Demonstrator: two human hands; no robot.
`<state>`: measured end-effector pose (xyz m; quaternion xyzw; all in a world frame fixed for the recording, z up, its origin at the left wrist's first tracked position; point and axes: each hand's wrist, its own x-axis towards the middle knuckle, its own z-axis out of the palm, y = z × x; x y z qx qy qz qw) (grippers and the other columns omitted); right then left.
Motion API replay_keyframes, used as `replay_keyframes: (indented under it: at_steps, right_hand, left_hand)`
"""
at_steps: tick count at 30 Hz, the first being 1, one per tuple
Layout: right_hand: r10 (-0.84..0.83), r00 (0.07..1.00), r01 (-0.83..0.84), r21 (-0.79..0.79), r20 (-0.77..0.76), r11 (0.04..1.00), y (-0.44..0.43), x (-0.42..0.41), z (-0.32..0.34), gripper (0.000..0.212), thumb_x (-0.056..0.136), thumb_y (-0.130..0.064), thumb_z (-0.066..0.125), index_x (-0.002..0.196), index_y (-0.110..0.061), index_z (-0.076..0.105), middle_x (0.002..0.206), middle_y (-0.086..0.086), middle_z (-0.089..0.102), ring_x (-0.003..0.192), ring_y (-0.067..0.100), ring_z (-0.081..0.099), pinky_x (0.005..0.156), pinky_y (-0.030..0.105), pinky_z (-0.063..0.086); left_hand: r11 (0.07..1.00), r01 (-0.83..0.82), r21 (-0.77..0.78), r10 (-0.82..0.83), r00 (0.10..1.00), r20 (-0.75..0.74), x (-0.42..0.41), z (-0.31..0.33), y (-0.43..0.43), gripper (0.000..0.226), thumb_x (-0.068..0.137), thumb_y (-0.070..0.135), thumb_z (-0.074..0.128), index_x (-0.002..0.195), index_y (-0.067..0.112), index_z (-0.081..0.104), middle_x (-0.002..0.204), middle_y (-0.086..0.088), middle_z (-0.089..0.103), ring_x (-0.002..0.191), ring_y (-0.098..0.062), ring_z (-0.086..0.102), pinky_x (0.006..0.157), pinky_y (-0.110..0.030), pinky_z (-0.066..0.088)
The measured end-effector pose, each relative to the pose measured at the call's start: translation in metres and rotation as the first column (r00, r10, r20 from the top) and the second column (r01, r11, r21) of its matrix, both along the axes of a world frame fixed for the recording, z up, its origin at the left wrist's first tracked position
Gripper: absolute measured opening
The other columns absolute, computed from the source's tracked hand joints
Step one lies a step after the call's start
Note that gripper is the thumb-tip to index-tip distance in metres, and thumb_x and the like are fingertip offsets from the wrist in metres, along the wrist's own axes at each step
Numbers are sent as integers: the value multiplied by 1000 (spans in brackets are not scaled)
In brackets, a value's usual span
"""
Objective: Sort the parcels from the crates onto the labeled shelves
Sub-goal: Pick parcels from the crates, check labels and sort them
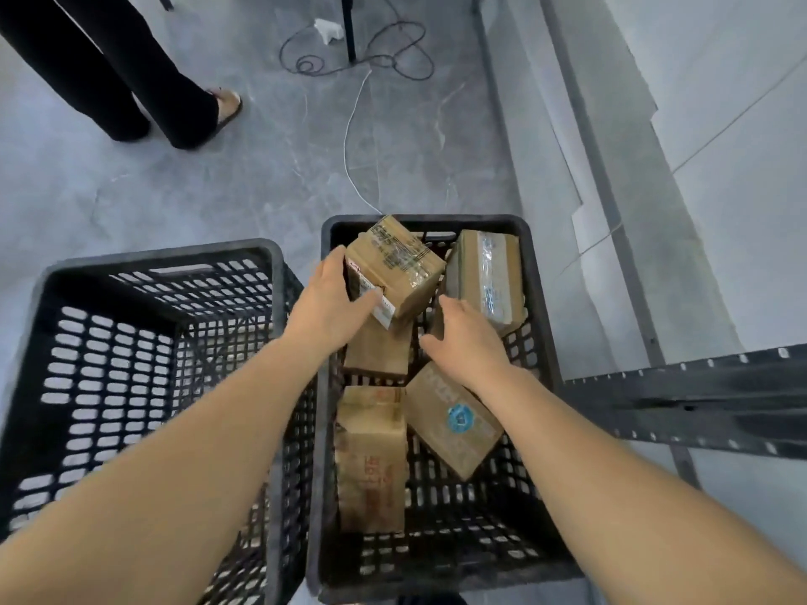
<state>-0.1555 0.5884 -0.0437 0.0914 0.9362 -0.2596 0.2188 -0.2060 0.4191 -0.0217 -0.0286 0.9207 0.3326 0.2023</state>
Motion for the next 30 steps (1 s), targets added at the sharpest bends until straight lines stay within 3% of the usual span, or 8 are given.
replay_keyframes:
  at_steps: [3, 7, 10, 14, 18, 22, 25, 30]
  right_hand:
    - [-33, 999, 35, -82, 33, 996, 2, -14, -23, 58, 91, -26, 60, 140, -11, 34, 137, 11, 46, 124, 29, 48, 95, 39, 45]
    - [-89, 990, 112, -219, 113, 969, 4, -30, -44, 62, 91, -19, 62, 142, -12, 28, 137, 10, 47, 124, 29, 49, 97, 39, 46]
    - [-121, 974, 176, -302, 190, 937, 5, -36, -52, 81, 92, -14, 61, 153, -15, 8, 144, 8, 45, 126, 27, 49, 102, 37, 44]
    - [-173, 973, 218, -358, 154, 908, 12, -36, -46, 75, 90, -11, 62, 149, -23, 16, 134, 4, 54, 117, 23, 55, 95, 41, 51]
    - [-193, 981, 184, -431, 25, 883, 20, -29, -13, 63, 94, -11, 59, 147, -21, 27, 137, -1, 51, 124, 17, 49, 95, 25, 39]
    - [-192, 981, 157, -480, -26, 863, 23, -24, 32, 48, 97, -28, 54, 142, -22, 37, 121, -12, 51, 117, 7, 47, 94, 25, 36]
    - [-214, 975, 161, -485, -55, 859, 23, -17, 57, 24, 98, -41, 48, 116, -26, 52, 106, -13, 60, 107, 13, 56, 88, 31, 44]
    - [-199, 973, 134, -420, -115, 898, 20, -6, 100, 32, 97, -50, 40, 110, -24, 52, 100, -10, 60, 95, 12, 57, 76, 30, 44]
  left_hand:
    - [995, -86, 51, 84, 996, 25, -27, -20, 9, 70, 93, 27, 58, 150, 12, 20, 151, 0, 33, 136, -18, 35, 101, -30, 34]
    - [973, -187, 134, 170, 976, 133, -49, -47, 15, 29, 89, 4, 49, 117, 13, 45, 111, 0, 57, 99, -18, 56, 68, -26, 41]
    - [967, -192, 167, 165, 973, 160, -49, -59, 16, 45, 82, 2, 46, 126, 11, 47, 115, -5, 60, 97, -19, 60, 71, -29, 50]
    - [949, -216, 232, 188, 973, 136, -32, -41, 17, 46, 88, -14, 45, 115, 23, 47, 91, 15, 56, 81, 3, 53, 60, -1, 41]
    - [924, -219, 315, 188, 974, 125, -20, -15, 7, 46, 89, -8, 53, 127, 20, 56, 97, 14, 64, 92, -3, 60, 74, -8, 45]
    - [873, -216, 438, 176, 976, 132, -8, 19, 1, 33, 92, 9, 60, 118, 30, 64, 101, 8, 71, 96, -7, 66, 95, -31, 50]
    - [839, -165, 519, 107, 984, 140, 2, 46, -3, 48, 93, 16, 59, 135, 34, 49, 113, 11, 67, 103, -5, 62, 93, -27, 48]
    - [824, -44, 566, -79, 979, 190, 25, 87, -19, 80, 89, 23, 64, 145, 54, 16, 120, 20, 61, 106, -4, 62, 91, -26, 47]
